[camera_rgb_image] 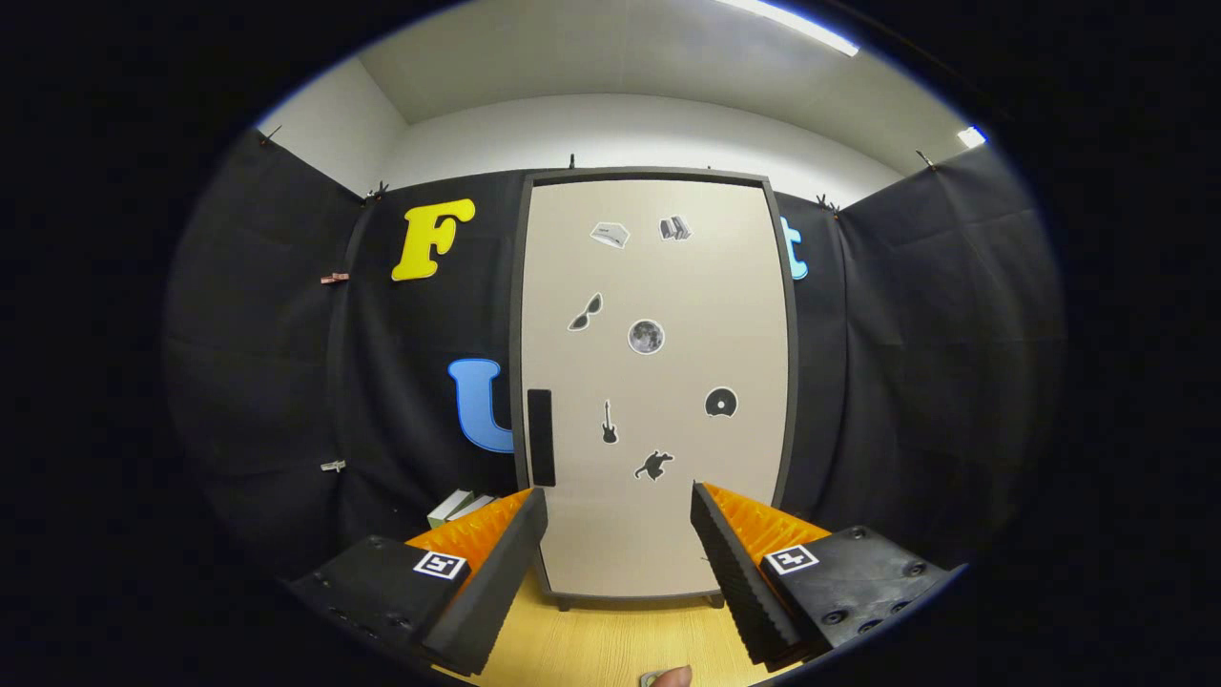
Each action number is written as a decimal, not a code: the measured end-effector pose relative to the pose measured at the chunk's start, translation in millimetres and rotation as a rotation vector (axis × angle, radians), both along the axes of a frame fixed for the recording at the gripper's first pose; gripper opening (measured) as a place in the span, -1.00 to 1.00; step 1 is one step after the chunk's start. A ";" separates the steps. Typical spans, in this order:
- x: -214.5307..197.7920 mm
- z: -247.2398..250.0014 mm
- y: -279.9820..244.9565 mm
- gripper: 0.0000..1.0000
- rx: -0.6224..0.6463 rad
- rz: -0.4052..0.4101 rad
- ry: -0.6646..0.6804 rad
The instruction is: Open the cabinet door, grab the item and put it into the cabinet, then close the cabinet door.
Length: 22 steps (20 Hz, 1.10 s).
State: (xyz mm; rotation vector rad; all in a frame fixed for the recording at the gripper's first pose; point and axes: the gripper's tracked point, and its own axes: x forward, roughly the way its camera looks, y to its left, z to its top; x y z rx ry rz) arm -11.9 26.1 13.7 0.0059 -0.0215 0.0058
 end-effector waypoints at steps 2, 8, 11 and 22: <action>1.0 1.1 4.6 0.94 0.001 0.003 -0.003; 15.7 3.8 35.0 0.94 0.036 0.039 0.004; 37.7 5.4 56.3 0.94 0.051 0.063 0.005; 166.1 -21.4 93.3 0.94 0.051 0.033 0.032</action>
